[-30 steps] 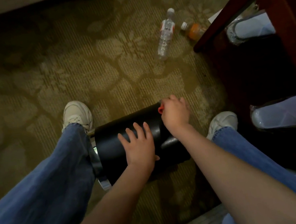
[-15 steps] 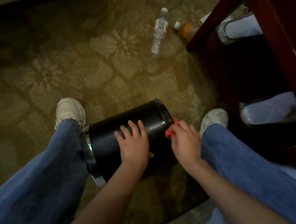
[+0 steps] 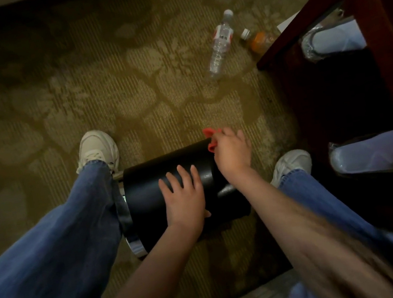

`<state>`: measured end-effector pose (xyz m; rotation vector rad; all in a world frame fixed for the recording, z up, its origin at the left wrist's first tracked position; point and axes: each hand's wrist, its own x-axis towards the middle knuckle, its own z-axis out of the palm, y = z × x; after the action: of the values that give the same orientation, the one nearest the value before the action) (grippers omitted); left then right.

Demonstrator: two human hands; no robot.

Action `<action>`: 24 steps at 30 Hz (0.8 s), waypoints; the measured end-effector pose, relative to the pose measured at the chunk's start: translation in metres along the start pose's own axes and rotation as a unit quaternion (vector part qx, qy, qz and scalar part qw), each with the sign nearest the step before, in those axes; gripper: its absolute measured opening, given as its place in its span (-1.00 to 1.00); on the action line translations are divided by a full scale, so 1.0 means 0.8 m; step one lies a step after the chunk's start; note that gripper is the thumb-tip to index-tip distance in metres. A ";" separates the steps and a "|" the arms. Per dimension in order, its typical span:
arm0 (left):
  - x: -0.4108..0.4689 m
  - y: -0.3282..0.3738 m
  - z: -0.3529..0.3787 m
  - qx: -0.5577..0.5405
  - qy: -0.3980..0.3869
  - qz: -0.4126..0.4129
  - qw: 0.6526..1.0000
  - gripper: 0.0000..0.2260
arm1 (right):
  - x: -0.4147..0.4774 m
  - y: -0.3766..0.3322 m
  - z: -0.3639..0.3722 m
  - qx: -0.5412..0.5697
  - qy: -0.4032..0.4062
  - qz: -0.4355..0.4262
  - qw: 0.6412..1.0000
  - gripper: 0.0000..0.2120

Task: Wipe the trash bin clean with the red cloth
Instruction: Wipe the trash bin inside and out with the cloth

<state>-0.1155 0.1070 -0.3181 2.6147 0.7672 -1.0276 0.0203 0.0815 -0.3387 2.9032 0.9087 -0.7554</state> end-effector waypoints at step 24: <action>-0.003 0.005 0.000 0.011 -0.003 0.000 1.000 -0.06 | -0.050 0.012 0.014 0.002 0.082 0.007 0.997 -0.75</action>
<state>-0.1146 0.1028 -0.3161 2.6288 0.7583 -1.0489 -0.0081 0.0504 -0.3321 3.0070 0.8982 -0.5257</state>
